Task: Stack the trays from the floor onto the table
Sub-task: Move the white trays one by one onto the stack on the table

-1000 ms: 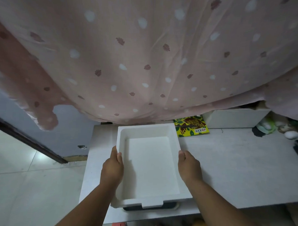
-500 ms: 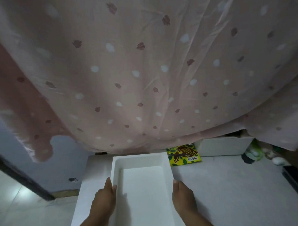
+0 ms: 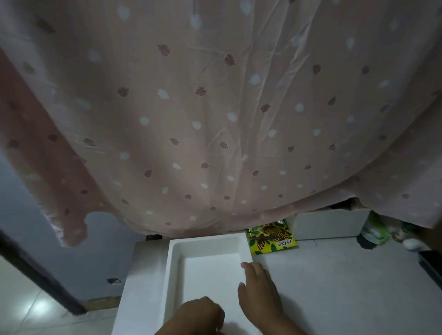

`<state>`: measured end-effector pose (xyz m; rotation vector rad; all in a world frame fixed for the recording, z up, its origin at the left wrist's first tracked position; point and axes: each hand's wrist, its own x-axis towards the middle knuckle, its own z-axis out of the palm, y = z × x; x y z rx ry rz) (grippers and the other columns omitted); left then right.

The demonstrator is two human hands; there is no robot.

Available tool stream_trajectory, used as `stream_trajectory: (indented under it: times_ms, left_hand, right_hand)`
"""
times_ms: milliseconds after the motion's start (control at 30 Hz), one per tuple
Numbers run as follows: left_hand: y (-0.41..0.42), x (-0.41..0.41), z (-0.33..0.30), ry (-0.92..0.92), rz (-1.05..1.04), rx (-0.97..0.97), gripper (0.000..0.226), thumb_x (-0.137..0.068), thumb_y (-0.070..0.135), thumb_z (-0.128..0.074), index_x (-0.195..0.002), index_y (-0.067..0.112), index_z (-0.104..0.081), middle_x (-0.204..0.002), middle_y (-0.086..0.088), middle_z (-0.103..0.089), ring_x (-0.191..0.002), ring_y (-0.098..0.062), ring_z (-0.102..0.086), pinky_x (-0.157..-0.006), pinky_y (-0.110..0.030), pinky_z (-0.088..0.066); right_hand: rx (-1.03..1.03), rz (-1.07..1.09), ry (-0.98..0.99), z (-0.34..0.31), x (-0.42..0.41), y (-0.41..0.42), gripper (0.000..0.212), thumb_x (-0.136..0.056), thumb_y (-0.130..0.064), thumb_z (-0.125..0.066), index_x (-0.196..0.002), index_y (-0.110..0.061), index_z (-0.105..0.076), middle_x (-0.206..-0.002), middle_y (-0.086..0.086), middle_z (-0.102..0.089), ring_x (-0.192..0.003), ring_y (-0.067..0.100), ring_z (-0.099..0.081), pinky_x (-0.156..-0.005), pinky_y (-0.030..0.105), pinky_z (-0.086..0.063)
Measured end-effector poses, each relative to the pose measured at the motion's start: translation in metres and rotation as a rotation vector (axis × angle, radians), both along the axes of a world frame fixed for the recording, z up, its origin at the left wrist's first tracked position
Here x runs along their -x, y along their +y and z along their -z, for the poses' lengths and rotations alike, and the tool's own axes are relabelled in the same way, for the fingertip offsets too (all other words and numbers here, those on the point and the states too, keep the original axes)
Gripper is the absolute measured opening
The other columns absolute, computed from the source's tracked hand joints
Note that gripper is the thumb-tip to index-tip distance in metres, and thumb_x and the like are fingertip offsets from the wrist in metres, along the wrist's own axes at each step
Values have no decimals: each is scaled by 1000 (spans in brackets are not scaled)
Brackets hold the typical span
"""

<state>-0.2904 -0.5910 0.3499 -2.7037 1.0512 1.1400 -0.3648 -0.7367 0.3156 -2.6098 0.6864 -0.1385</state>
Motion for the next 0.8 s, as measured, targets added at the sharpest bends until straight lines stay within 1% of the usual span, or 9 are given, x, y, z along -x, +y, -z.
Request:
stream_trajectory:
  times_ms: [67, 133, 167, 233, 367, 467, 567, 667, 800]
  left_hand:
    - [6, 6, 9, -74, 5, -62, 31, -91, 24, -50, -114, 12, -66, -113, -8, -63, -119, -32, -59, -105, -38, -44]
    - [12, 11, 14, -156, 45, -44, 31, -91, 20, -42, -109, 5, -62, -122, -17, -61, -117, -35, -61, -100, -37, -45]
    - [15, 13, 14, -176, 43, -37, 31, -90, 21, -40, -103, 4, -62, -123, -17, -61, -116, -34, -61, -95, -34, -44]
    - [22, 16, 15, -178, 57, -23, 31, -89, 23, -38, -92, 5, -62, -123, -15, -63, -115, -31, -61, -85, -32, -41]
    - [28, 20, 19, -271, 253, 75, 35, -96, 24, -41, -111, 0, -61, -114, -19, -62, -105, -38, -62, -81, -37, -45]
    - [39, 25, 19, -341, 346, 171, 40, -91, 41, -51, -103, 6, -65, -104, -14, -63, -95, -34, -64, -73, -32, -42]
    - [48, 29, 21, -364, 349, 237, 42, -90, 47, -52, -96, 8, -65, -93, -10, -61, -83, -29, -61, -69, -31, -44]
    - [52, 26, 23, -395, 379, 273, 41, -92, 48, -50, -91, 9, -65, -81, -4, -51, -74, -25, -56, -63, -31, -41]
    - [56, 28, 26, -439, 399, 288, 32, -95, 37, -49, -91, 10, -64, -89, -8, -59, -80, -28, -60, -67, -35, -50]
  right_hand:
    - [38, -67, -51, 3, 7, 1, 49, -93, -29, -50, -142, -27, -47, -138, -8, -48, -128, 17, -48, -103, 31, -45]
    - [62, -98, -172, 10, 16, 6, 40, -76, -29, -62, -116, -33, -63, -109, -14, -62, -101, 11, -65, -78, 25, -56]
    - [62, -119, -225, 12, 21, 11, 34, -70, -30, -63, -103, -36, -64, -95, -18, -62, -87, 7, -65, -67, 21, -56]
    - [94, -177, -280, 17, 29, 28, 27, -67, -31, -63, -94, -37, -64, -85, -19, -60, -77, 4, -62, -59, 16, -51]
    - [128, -190, -276, 18, 43, 57, 23, -66, -31, -66, -89, -38, -65, -82, -19, -61, -76, 1, -58, -59, 16, -48]
    - [113, -177, -227, 18, 58, 74, 25, -69, -25, -62, -91, -34, -67, -84, -16, -62, -77, 6, -60, -61, 20, -49]
    - [113, -156, -157, 12, 78, 88, 24, -82, -25, -51, -98, -26, -69, -91, -10, -64, -81, 11, -61, -66, 26, -52]
    - [102, -119, -84, 6, 86, 97, 25, -95, -29, -45, -106, -23, -67, -101, -7, -63, -90, 12, -57, -76, 29, -53]
    - [67, -85, 35, 4, 105, 112, 23, -96, -30, -50, -115, -25, -61, -113, -8, -58, -98, 11, -55, -85, 27, -52]
